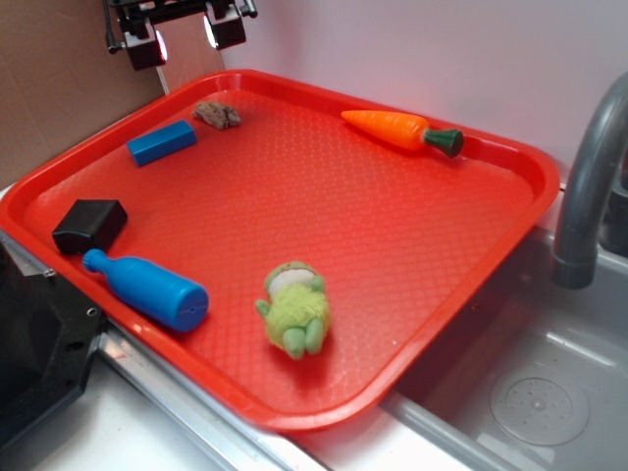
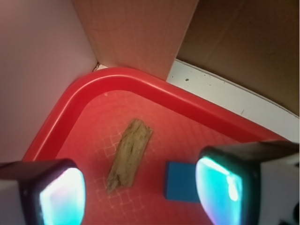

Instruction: Grab the wood chip.

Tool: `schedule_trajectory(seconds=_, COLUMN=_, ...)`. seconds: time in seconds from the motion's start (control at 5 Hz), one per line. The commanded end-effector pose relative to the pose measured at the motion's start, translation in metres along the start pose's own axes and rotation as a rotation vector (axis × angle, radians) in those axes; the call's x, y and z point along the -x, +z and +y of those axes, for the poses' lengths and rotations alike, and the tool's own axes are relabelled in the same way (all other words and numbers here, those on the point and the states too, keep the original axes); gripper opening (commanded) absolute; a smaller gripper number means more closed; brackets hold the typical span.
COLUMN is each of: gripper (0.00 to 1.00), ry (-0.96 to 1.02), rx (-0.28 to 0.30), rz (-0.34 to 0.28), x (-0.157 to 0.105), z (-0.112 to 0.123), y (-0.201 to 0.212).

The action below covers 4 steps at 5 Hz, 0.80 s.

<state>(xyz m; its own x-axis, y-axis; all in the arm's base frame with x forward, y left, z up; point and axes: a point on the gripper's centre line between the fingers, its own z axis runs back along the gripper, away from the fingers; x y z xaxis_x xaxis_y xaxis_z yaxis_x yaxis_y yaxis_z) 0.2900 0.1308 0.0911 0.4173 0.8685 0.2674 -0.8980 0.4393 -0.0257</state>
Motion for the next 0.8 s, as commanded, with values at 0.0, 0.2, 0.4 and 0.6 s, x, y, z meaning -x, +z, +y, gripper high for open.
schedule_trajectory(seconds=0.0, gripper=1.00, ry=0.118, rx=0.025, rz=0.035, x=0.009, z=0.020, y=-0.028)
schedule_trajectory(seconds=0.2, gripper=1.00, ry=0.103, rx=0.059, rz=0.104, x=0.018, z=0.016, y=-0.048)
schedule_trajectory(seconds=0.4, gripper=1.00, ry=0.081, rx=0.055, rz=0.084, x=0.013, z=0.005, y=-0.054)
schedule_trajectory(seconds=0.6, gripper=1.00, ry=0.065, rx=0.004, rz=0.063, x=0.004, z=0.000, y=-0.056)
